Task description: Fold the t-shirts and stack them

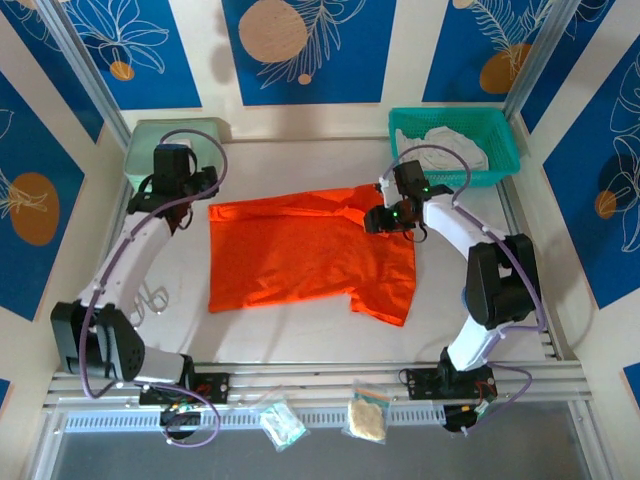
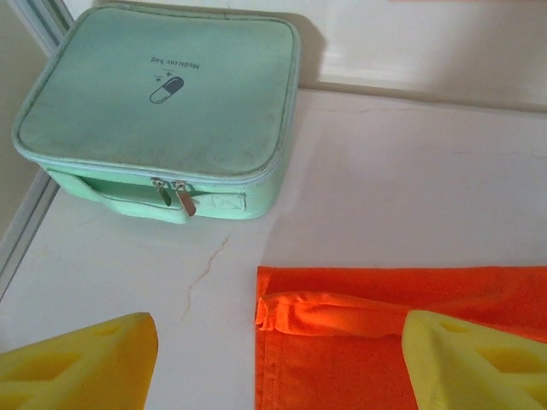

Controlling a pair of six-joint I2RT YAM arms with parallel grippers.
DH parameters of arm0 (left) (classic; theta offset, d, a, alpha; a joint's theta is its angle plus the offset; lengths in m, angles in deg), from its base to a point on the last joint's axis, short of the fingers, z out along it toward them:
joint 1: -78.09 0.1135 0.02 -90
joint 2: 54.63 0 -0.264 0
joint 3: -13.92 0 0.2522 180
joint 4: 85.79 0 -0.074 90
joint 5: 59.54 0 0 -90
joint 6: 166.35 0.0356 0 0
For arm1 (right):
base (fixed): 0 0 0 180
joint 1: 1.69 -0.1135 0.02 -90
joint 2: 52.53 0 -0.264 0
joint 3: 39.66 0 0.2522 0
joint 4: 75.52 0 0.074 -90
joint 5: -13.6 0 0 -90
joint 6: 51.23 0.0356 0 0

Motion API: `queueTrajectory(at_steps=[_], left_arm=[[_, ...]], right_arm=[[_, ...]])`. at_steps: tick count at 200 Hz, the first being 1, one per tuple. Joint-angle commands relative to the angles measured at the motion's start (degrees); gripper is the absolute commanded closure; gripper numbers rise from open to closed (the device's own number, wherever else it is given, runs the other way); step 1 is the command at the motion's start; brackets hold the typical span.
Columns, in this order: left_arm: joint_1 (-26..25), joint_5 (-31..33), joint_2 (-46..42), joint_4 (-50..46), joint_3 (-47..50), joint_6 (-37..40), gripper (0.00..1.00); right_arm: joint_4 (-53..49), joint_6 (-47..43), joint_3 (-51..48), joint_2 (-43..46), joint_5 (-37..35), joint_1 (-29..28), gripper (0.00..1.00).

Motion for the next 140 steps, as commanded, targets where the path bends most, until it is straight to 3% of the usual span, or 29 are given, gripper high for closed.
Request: queueTrajectory(at_steps=[1,59,98,140], left_arm=[[0.0,-1.3,-3.1,-4.5,1.7,-2.5,0.25],[0.0,-3.5,-7.6,-8.6,5.1,-5.3,0.32],[0.0,-4.2,-8.8,-9.7,5.9,-5.2,0.33],[0.0,-4.8,-8.7,-10.0,5.9,-5.4,0.34]], right_arm=[[-1.7,0.5,7.5,-2.2,3.4,0.0,0.54],[-10.9,5.2,39.6,-28.8,9.6,0.0,1.0],[-16.6,7.3,53.0,-40.2,10.1,0.1,1.0],[-14.3,8.6,45.7,-37.8,11.8,-0.8,1.0]])
